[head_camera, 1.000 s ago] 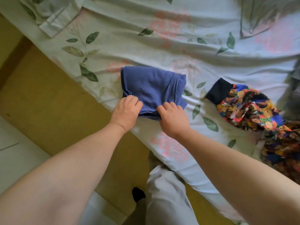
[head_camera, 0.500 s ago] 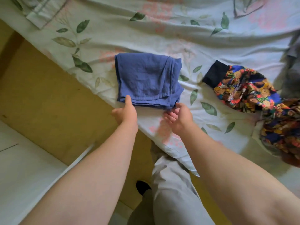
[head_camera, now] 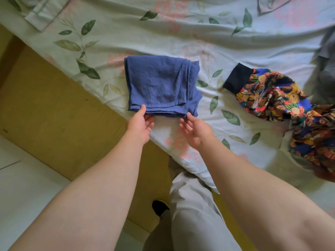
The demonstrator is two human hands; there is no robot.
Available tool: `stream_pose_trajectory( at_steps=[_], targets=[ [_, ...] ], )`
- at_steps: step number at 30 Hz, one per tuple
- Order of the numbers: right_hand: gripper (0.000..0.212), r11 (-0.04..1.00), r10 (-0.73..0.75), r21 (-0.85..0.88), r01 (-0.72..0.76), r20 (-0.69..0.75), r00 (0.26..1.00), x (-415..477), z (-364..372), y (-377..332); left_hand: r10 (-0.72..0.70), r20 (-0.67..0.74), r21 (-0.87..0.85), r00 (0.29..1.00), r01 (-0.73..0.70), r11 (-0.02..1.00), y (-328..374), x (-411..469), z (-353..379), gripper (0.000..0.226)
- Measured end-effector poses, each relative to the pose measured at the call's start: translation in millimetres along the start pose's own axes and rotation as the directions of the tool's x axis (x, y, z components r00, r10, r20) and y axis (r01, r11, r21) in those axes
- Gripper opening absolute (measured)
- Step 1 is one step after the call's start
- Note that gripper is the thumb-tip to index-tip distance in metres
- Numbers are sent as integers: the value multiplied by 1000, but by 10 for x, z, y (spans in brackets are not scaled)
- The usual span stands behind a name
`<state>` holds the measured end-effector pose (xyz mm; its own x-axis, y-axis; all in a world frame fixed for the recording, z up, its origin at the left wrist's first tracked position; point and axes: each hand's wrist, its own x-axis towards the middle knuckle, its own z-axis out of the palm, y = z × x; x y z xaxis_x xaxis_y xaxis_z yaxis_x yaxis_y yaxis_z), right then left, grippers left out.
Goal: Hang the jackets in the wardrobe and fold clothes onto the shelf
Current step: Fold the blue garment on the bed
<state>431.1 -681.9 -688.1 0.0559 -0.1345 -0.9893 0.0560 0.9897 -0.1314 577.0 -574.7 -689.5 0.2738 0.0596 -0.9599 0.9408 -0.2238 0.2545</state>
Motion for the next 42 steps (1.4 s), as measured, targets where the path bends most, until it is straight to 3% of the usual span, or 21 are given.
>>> stream_pose_trajectory(
  at_steps=[10, 16, 23, 27, 32, 37, 40, 42],
  targets=[
    [22, 988, -153, -4, 154, -149, 977, 54, -213, -175, 27, -16, -133, 999, -29, 991, 65, 21, 20, 34],
    [13, 994, -75, -86, 70, -60, 995, 52, -167, -284, -1, 51, -328, 999, 18, 945, 36, -49, 62, 26],
    [49, 940, -82, -324, 107, 88, 993, 90, 95, -546, 16, 102, -331, 995, 19, 944, 190, -108, 95, 33],
    [34, 920, -39, -386, 71, 90, 995, -4, 231, -660, 36, 90, -319, 995, -5, 948, 310, -162, 79, 16],
    [32, 988, -56, -136, 79, 161, 985, -26, 207, -720, 64, 71, -252, 995, -44, 967, 377, -195, 44, 10],
    [34, 993, -77, -65, 99, 281, 957, -40, 78, -752, 58, 39, -221, 998, -48, 974, 305, -67, -82, 12],
    [31, 991, -99, -70, 113, 187, 977, -4, 35, -747, 42, -5, -192, 999, -42, 981, 225, 23, -146, 31],
    [25, 972, -137, -194, 132, -11, 991, 41, 37, -717, 27, -30, -200, 999, -32, 979, 190, 40, -161, 40]
  ],
)
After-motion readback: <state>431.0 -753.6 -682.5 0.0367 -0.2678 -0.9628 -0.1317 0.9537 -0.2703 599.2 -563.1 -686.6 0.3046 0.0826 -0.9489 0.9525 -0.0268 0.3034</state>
